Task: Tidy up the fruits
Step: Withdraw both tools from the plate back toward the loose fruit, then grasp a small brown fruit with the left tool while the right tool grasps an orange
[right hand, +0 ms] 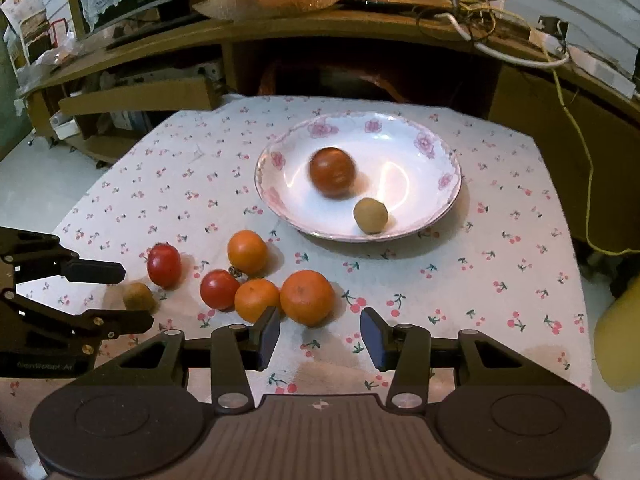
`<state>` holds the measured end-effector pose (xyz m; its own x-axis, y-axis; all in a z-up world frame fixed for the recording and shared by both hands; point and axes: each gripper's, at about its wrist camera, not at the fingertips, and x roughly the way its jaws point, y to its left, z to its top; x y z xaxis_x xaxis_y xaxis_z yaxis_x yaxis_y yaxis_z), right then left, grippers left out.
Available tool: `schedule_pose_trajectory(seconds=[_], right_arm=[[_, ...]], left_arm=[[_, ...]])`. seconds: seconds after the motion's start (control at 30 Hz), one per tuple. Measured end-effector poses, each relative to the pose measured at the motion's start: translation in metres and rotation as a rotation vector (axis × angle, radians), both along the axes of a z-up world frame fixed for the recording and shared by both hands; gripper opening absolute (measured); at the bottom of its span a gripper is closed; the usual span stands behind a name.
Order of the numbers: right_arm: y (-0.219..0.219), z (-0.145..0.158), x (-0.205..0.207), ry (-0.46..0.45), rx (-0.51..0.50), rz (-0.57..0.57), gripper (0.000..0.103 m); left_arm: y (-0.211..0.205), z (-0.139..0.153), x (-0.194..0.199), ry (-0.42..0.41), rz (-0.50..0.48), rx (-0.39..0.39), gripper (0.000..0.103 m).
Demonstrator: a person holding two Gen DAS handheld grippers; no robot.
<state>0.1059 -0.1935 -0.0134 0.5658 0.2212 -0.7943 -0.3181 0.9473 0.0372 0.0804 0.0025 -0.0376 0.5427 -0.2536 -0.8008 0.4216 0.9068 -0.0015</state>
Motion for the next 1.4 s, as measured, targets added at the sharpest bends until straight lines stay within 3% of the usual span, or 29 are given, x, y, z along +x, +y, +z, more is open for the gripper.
schedule_pose_trajectory(seconds=[0.17, 0.6, 1.4], right_arm=[[-0.003, 0.000, 0.001, -0.006, 0.001, 0.013, 0.048], [0.007, -0.007, 0.012, -0.021, -0.032, 0.110, 0.048], [0.014, -0.019, 0.020, -0.002, -0.110, 0.203, 0.047]], left_arm=[[0.004, -0.006, 0.001, 0.009, 0.011, 0.000, 0.055], [-0.002, -0.004, 0.003, -0.005, -0.020, -0.004, 0.036], [-0.001, -0.005, 0.000, -0.030, -0.047, -0.010, 0.037]])
